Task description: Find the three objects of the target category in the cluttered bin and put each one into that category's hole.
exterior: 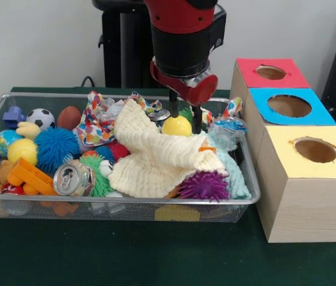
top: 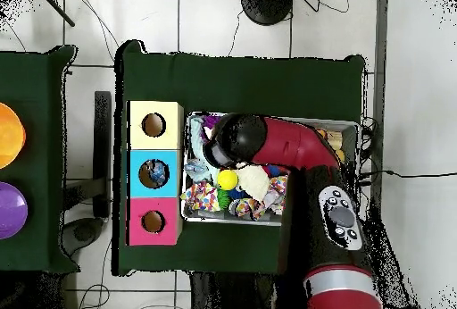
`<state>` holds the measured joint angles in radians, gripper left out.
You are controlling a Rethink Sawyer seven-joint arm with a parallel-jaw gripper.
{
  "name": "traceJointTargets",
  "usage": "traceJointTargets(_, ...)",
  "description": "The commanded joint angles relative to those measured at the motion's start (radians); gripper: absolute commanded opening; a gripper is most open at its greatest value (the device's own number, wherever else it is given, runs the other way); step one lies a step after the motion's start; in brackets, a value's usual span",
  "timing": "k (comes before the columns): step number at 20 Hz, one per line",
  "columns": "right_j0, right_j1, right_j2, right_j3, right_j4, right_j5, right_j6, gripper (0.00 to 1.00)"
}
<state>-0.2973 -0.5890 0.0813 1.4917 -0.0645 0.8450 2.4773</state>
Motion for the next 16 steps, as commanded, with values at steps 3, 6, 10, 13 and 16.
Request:
traceJointTargets(3,0.028,0.063,-0.246,-0.118,0.013,-0.138,0.430,1.00)
traceJointTargets(6,0.027,0.083,-0.259,-0.121,0.033,-0.166,0.471,1.00)
traceJointTargets(10,-0.019,0.094,-0.212,-0.066,0.158,-0.182,0.525,1.00)
traceJointTargets(13,-0.045,0.110,-0.181,-0.034,0.244,-0.237,0.544,1.00)
traceJointTargets(16,-0.010,0.150,-0.222,-0.060,0.298,-0.232,0.600,1.00)
